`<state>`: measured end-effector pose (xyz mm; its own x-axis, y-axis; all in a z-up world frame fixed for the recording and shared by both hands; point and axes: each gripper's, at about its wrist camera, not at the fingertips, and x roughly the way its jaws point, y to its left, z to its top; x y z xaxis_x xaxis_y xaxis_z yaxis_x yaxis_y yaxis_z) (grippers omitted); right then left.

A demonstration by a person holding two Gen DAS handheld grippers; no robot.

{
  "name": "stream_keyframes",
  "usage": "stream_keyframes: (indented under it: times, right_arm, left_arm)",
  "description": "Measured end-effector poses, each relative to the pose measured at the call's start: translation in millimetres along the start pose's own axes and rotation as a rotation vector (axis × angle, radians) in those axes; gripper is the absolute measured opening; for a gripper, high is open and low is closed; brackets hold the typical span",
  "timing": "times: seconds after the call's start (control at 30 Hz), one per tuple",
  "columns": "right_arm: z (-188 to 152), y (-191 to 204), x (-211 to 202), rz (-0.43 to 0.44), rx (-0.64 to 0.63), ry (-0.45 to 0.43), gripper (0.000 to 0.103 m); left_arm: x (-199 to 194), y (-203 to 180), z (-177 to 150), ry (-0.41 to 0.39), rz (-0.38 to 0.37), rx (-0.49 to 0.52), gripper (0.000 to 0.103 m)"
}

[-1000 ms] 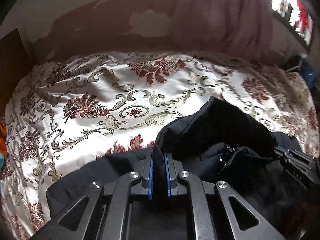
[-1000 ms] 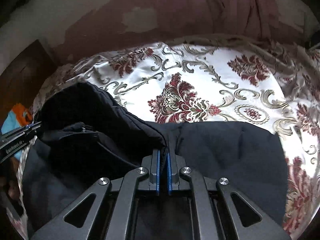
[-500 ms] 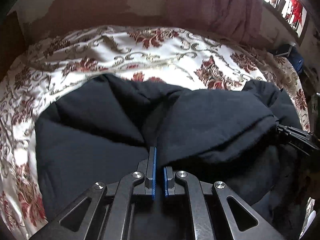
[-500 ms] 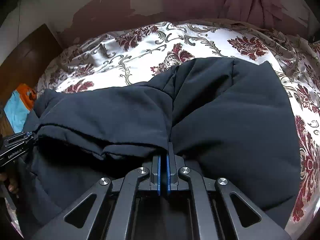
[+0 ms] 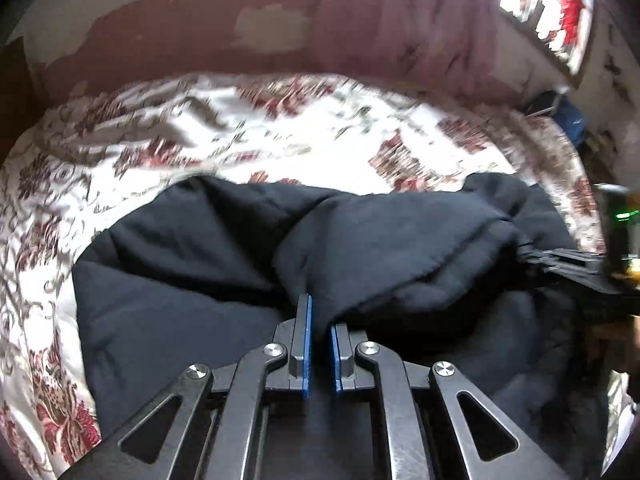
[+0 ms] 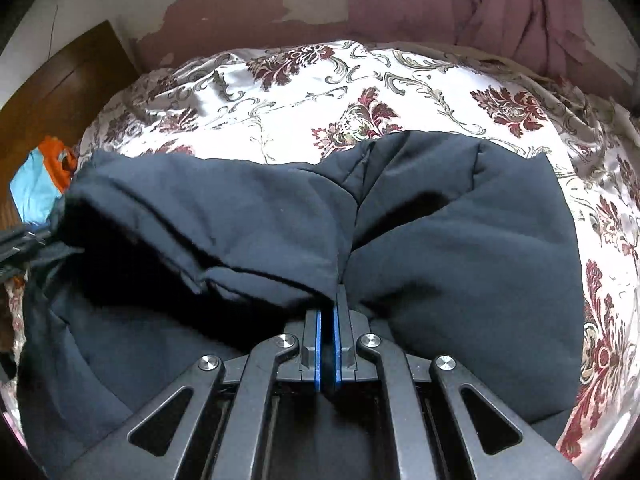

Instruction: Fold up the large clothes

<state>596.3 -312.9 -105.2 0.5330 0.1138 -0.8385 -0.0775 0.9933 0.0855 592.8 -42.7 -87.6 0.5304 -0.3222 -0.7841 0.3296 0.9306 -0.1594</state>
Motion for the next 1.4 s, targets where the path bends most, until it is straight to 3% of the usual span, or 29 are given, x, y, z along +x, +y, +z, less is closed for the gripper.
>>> stream_keyframes:
  times: [0.13,0.37,0.43,0.5,0.63,0.77,0.87,1.0,1.17,1.4]
  right_arm:
    - [2,1,1,-0.010,-0.001,-0.002,0.004]
    - [-4,5,1,-0.027,-0.017,-0.017,0.004]
    - [-5,6,0,-0.034,-0.022,-0.021,0.004]
    - [-5,8,-2,-0.035,-0.021,-0.027,0.004]
    - [-4,3,-8,0.001,0.019,-0.022,0.005]
    - [-9,-5,-22,0.058,0.094,0.006,0.006]
    - [-10,1,-41,0.080,0.068,-0.032,0.006]
    - [16,10,-46,0.110,0.047,-0.086,0.006]
    - [54,19,3,0.207,0.092,0.027,0.006]
    - [43,25,33,0.286,0.076,0.119,0.010]
  left_arm:
    - [-22,-11,7,-0.036,-0.012,0.051,0.010]
    - [-39,-13,43,-0.169,-0.058,-0.085,0.010]
    - [-29,-17,53,-0.149,-0.058,-0.101,0.010]
    - [-6,-24,63,-0.081,-0.095,-0.109,0.010]
    - [35,-36,56,0.029,-0.127,-0.108,0.010]
    - [46,-37,29,0.024,-0.131,-0.087,0.010]
    - [48,-33,17,0.031,-0.146,-0.062,0.010]
    - [48,-33,16,0.058,-0.153,-0.003,0.010]
    - [51,-31,22,0.096,-0.165,0.019,0.010]
    - [57,-27,21,0.137,-0.190,0.037,0.010]
